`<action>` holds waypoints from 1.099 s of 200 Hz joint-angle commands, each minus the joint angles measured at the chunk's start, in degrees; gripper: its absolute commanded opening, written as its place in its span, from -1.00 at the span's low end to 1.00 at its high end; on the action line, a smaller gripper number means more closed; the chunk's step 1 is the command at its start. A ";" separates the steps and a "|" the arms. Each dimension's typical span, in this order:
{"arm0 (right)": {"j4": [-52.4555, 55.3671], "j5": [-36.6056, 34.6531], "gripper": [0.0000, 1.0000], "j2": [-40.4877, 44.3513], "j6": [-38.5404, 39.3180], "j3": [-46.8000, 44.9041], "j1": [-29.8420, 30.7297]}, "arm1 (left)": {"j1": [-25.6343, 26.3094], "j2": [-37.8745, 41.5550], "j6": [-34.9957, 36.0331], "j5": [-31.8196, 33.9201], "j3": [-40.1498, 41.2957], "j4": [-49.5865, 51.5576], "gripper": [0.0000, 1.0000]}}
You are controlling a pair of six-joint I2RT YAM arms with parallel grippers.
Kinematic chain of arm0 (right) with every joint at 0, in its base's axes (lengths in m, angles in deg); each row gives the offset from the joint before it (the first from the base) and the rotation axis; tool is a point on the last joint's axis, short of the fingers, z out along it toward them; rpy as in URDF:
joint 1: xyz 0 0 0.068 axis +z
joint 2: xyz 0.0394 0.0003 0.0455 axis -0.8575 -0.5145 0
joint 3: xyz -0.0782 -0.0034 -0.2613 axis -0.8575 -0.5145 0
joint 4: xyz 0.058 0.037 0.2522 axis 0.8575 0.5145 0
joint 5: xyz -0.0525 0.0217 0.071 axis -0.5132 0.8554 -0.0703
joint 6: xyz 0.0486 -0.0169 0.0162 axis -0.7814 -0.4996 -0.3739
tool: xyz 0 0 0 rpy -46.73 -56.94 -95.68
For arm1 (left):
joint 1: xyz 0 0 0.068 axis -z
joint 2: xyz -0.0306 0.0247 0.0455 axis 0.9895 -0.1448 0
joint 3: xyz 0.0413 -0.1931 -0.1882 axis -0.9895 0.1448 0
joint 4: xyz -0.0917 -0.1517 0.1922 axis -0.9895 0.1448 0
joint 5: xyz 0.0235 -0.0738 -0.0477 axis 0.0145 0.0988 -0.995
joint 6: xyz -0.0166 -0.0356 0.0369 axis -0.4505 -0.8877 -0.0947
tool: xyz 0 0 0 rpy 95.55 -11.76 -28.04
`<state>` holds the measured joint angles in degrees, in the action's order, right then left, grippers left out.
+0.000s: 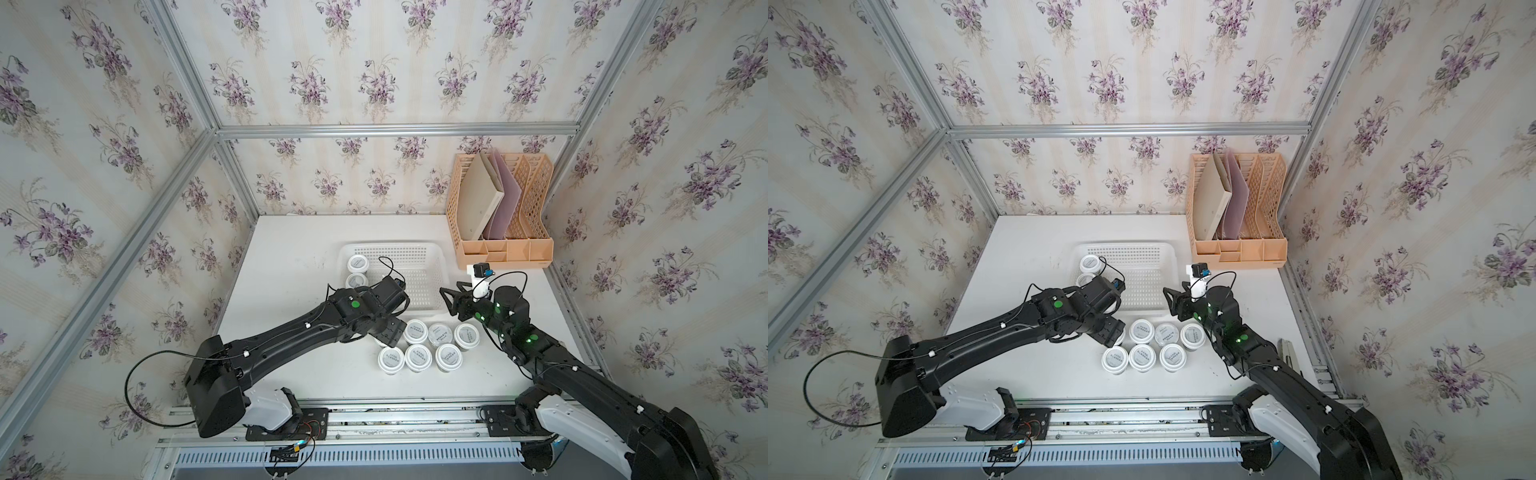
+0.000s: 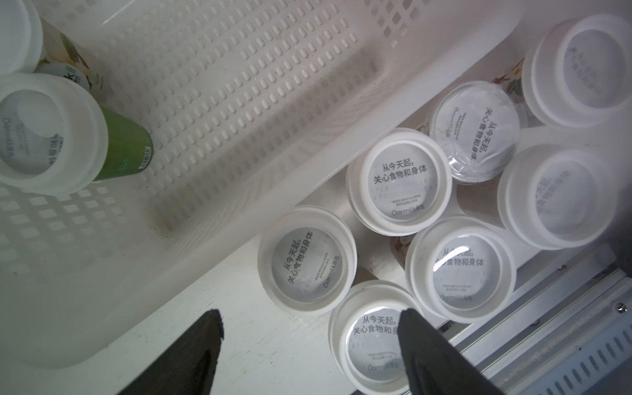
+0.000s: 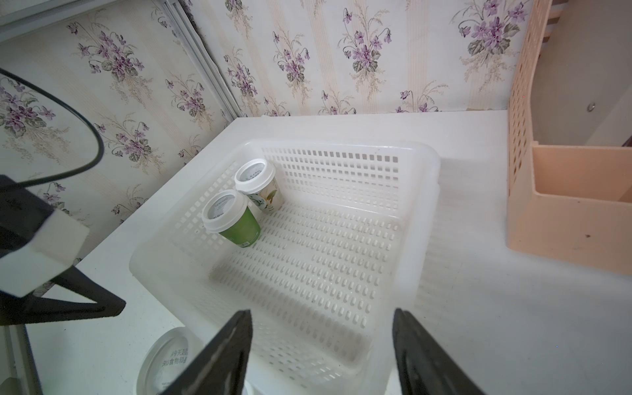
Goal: Put the yogurt in the basket
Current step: Pick up the yogurt from the center of the board.
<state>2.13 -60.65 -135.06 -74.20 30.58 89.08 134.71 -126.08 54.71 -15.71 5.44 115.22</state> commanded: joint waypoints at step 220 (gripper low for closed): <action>0.02 0.22 0.40 -0.50 -0.15 0.72 0.06 | 10.60 -2.96 -5.38 -1.46 2.10 4.82 0.59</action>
<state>2.15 -60.63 -135.52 -74.23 30.82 89.08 145.36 -128.20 48.96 -17.00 7.41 120.70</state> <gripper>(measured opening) 0.698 0.800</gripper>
